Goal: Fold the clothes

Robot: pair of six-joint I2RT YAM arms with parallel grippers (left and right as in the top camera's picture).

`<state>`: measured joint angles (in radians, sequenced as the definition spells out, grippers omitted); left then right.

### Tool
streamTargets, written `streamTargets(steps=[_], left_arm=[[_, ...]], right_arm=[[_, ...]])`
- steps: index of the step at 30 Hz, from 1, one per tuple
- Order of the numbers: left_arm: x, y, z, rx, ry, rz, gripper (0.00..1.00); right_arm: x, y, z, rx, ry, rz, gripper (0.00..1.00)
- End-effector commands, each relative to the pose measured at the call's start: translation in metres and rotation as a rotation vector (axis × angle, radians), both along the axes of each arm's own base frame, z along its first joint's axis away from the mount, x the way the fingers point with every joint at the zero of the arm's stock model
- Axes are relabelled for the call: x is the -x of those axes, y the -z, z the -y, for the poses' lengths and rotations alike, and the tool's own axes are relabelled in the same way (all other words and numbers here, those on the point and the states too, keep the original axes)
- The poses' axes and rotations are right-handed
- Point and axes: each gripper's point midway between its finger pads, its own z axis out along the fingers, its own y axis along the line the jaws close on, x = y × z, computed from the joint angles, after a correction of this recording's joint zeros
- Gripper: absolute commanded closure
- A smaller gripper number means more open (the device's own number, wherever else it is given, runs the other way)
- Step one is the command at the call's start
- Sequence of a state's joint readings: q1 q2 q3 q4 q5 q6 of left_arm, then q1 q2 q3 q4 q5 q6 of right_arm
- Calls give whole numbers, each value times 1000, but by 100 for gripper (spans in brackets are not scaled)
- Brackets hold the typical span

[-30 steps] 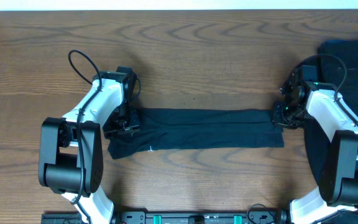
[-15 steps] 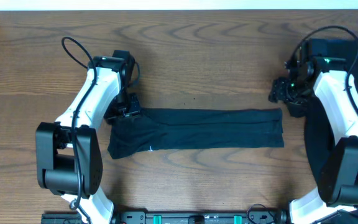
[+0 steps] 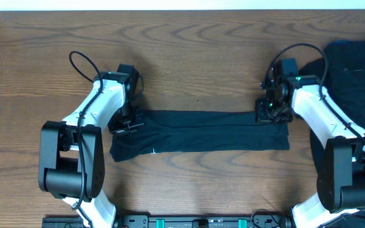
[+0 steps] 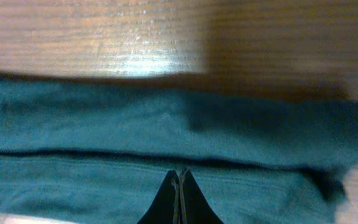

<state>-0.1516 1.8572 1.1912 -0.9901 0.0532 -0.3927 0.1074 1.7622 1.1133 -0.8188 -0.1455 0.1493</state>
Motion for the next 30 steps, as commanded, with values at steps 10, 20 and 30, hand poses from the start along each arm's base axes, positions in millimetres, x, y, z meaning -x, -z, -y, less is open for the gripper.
streamTargets(steps=[10, 20, 30], left_arm=[[-29, 14, -9, -52, -3, 122, 94], [-21, 52, -13, -67, -12, 25, 94], [-49, 71, -39, -58, -99, 110, 94]], right_arm=[[-8, 31, -4, -18, 7, 118, 99], [-2, 42, -3, -19, 13, 130, 99], [-24, 36, -6, -31, 14, 224, 99]])
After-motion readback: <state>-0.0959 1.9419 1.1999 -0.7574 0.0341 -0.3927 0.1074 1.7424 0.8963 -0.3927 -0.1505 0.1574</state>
